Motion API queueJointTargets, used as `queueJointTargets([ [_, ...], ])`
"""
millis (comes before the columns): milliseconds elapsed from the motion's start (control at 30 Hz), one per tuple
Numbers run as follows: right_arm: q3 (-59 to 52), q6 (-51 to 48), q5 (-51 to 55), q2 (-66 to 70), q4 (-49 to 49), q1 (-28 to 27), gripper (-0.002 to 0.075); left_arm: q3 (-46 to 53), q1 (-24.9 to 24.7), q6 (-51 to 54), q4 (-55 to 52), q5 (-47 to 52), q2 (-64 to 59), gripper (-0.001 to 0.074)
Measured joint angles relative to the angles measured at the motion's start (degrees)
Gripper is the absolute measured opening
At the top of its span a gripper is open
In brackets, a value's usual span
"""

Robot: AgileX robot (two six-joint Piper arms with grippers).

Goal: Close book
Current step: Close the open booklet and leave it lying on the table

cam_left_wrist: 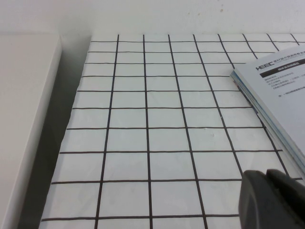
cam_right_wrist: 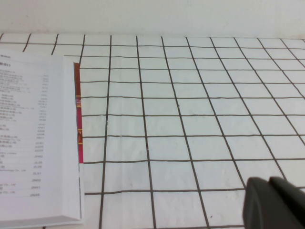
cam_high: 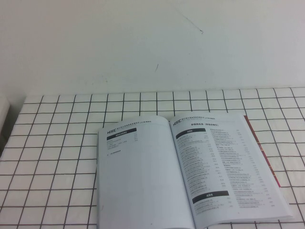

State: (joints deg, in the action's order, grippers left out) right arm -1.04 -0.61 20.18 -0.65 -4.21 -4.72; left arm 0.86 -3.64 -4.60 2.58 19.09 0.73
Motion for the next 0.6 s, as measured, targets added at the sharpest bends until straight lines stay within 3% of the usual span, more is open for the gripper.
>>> queueJointTargets([
  [433, -0.04, 0.0, -0.5, 0.0, 0.0, 0.0, -0.0003, 0.0, 0.0, 0.11, 0.0, -0.22, 0.0, -0.0004],
  [600, -0.64, 0.0, -8.43, 0.0, 0.0, 0.0, -0.0003, 0.45, 0.0, -0.52, 2.17, -7.28, 0.0, -0.0004],
])
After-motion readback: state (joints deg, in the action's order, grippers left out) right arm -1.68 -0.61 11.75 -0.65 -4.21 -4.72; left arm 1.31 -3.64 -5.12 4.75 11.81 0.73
